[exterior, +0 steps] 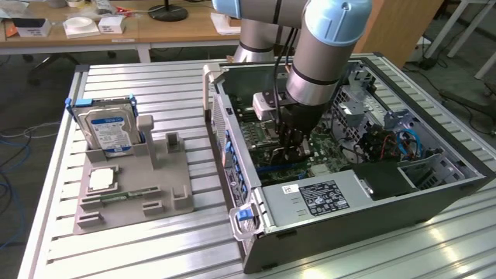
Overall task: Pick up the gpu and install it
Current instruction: 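Insert the gpu into the slot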
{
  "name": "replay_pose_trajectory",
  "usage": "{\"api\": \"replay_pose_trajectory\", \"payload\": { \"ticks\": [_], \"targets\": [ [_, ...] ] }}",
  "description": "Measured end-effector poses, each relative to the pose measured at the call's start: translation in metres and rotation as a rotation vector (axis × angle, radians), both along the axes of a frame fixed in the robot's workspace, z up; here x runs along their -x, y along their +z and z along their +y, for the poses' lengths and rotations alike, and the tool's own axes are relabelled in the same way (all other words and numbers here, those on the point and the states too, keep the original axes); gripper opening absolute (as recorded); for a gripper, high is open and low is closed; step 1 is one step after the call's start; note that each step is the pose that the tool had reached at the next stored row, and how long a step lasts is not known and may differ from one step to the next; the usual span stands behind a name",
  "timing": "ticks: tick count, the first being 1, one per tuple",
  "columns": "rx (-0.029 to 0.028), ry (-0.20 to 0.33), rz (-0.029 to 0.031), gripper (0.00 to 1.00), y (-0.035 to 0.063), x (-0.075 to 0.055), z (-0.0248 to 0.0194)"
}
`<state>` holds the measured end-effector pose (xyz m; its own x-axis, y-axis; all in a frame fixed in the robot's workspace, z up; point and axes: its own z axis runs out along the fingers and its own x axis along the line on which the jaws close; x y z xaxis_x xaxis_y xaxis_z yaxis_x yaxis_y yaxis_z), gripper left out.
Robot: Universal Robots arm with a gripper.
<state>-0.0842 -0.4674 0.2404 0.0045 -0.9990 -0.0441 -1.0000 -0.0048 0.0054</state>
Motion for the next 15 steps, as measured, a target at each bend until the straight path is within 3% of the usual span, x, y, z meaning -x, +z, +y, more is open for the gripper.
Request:
{"api": "replay_pose_trajectory", "payload": {
  "ticks": [15],
  "targets": [
    [0.0001,0.0,0.0001,0.27,-0.0037,0.0003,0.0]
  ]
}}
